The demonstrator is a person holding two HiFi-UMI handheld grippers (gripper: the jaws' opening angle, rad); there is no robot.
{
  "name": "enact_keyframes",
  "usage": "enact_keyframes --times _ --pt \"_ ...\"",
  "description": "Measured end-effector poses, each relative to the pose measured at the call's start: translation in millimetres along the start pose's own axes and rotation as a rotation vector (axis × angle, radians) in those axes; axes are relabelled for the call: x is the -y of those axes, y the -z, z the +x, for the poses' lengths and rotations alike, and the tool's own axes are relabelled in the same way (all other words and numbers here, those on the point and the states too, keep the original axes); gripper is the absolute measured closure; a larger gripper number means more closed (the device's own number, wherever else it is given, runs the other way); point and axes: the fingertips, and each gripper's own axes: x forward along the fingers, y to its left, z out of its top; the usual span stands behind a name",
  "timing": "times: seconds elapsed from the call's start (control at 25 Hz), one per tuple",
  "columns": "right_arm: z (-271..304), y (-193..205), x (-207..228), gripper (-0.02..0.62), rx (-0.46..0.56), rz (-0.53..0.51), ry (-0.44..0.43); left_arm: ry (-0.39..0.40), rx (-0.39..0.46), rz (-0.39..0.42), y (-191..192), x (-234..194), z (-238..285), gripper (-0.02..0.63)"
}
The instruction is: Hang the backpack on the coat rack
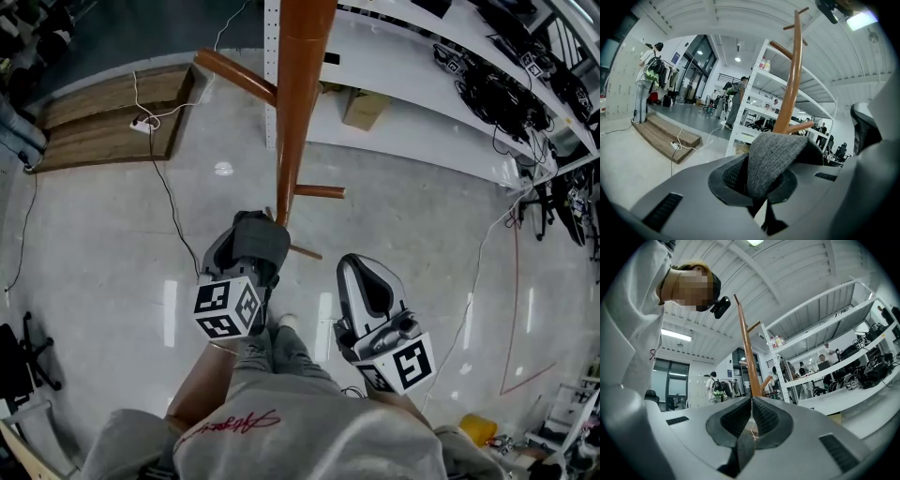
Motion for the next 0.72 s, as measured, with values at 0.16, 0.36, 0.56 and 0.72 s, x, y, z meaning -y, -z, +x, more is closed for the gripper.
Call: enact_keyframes --times 0.16,0.36,0.56,0.72 --pt "2 6 1 0.574 -0.009 0.020 0.004 -0.014 -0.011 0.033 -2 -2 14 0.569" --pt "3 9 2 0.574 -0.014 0.044 0.007 -0.015 -0.059 0.084 9 4 33 0.569" --pt "2 8 9 0.574 -0.009 0.032 0.030 -0.018 -0.105 0.110 25 0 48 0.569" --pt "0 11 13 0.575 -0.020 0.038 0.040 -0.021 -0.145 0.125 41 -6 52 0.569"
